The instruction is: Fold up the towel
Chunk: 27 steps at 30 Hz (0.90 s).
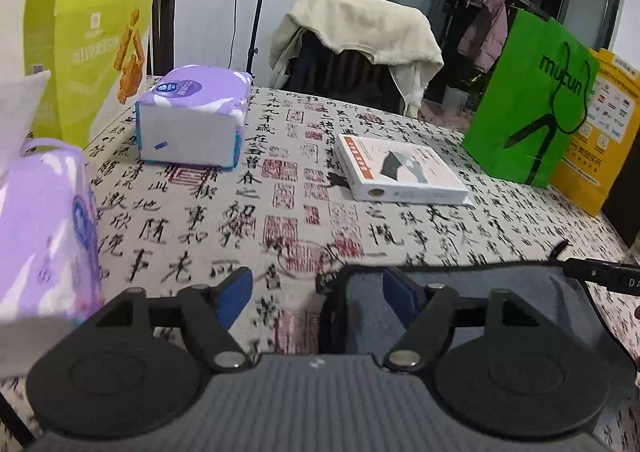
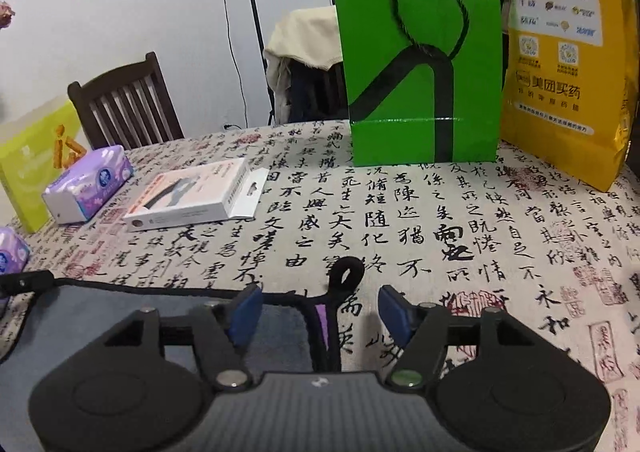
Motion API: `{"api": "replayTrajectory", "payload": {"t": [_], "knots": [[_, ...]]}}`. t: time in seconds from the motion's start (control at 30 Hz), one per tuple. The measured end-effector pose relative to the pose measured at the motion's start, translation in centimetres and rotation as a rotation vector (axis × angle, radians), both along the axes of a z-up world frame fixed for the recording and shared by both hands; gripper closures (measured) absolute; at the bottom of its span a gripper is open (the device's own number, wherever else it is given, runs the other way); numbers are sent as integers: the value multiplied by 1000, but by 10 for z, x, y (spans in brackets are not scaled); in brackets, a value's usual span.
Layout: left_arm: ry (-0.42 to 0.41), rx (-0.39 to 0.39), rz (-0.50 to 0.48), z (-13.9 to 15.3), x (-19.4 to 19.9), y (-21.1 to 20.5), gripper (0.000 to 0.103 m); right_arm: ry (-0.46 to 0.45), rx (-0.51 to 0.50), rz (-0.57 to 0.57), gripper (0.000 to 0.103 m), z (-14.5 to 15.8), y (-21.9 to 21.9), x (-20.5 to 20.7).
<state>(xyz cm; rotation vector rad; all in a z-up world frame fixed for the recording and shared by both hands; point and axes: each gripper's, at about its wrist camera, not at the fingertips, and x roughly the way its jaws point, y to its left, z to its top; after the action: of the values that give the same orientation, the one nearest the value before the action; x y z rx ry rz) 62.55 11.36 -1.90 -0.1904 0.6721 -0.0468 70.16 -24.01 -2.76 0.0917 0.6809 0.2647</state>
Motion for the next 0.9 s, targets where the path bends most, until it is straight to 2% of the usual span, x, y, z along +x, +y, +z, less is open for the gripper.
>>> {"api": "replayTrajectory", "payload": {"t": [0.2,0.33,0.47,0.77,0.9], "knots": [[-11,-45,-1,8,-40,-3,26,3,30,5,32,5,-6,-36],[-13,6,-12,11,-66,-13,26,-1,40,11,31,9,-7,-65],[-14,6,-15,11,-96,-19,24,-14,63,17,30,11,-11,-96],[-41,-47,21,11,-158,-18,22,-73,75,37,25,16,-17,-168],[-69,-29,19,20,-188,-23,22,-115,88,34,25,22,-24,-200]]}}
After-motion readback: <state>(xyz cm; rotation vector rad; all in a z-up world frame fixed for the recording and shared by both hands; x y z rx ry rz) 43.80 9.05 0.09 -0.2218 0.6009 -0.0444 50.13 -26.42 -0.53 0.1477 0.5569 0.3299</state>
